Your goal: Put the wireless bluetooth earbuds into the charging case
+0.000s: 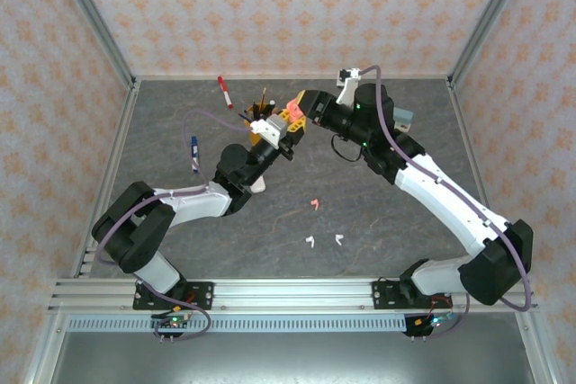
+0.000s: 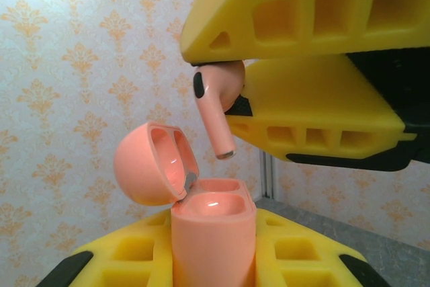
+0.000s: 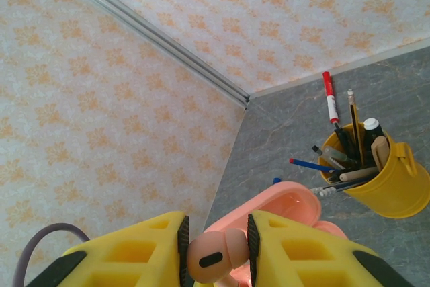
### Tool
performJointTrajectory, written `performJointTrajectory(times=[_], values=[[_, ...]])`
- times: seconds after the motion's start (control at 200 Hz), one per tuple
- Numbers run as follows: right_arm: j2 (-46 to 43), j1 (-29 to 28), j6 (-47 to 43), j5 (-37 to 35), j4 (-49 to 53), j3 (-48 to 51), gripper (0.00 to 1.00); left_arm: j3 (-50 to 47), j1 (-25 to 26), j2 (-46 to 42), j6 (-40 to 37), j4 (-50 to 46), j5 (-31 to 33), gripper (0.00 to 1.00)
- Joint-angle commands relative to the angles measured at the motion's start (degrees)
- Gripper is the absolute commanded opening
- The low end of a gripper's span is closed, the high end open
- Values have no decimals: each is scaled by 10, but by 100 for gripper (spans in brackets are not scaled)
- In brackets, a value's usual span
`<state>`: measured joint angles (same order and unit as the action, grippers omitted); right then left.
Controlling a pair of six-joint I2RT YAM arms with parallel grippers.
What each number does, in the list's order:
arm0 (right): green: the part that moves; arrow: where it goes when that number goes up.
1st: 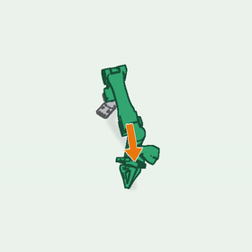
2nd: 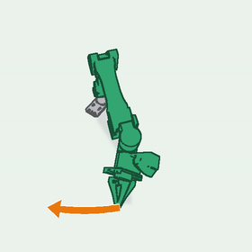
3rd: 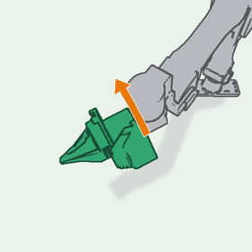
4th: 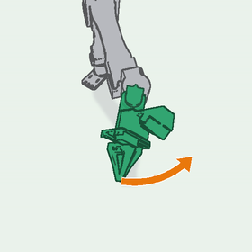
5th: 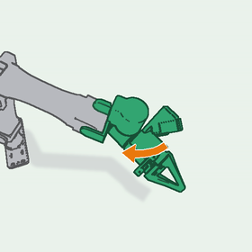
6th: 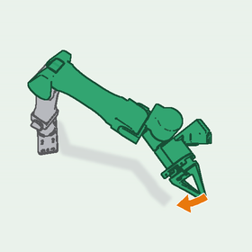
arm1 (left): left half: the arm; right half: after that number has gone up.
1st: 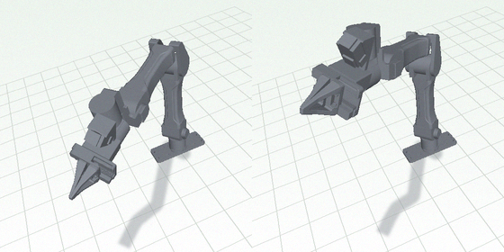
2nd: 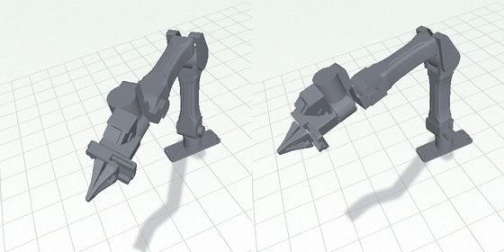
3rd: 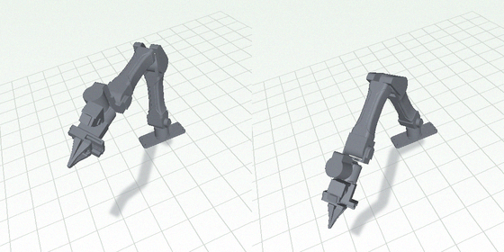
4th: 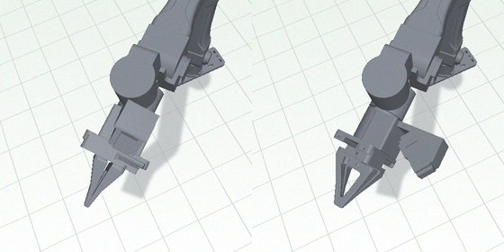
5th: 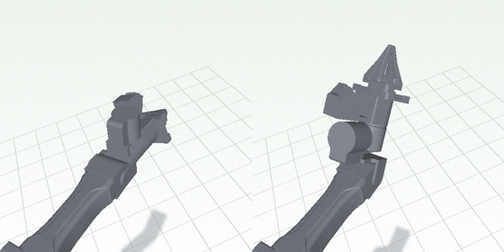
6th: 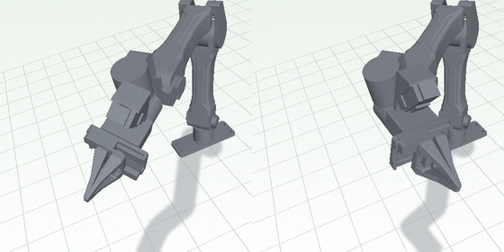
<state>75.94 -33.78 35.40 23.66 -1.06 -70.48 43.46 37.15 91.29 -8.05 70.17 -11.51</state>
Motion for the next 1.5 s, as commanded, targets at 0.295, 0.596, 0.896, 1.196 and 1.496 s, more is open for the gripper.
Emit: performJointTrajectory(times=[0.295, 0.596, 0.896, 1.196, 1.496], values=[[8, -11, 4, 0, -35, 10, 30, 18, 8, -1, -14, 34, 10, 0], [12, -11, 5, -1, -43, 22, 30, 20, 8, -3, -10, 36, 12, 0], [18, -11, 8, 3, -50, 30, 30, 23, 8, -2, -8, 35, 13, 0], [19, -11, 13, 12, -62, 51, 30, 27, 8, 0, -6, 35, 15, 0], [4, -14, 21, 24, -74, 77, 30, 29, 8, 4, -4, 34, 16, 0]])
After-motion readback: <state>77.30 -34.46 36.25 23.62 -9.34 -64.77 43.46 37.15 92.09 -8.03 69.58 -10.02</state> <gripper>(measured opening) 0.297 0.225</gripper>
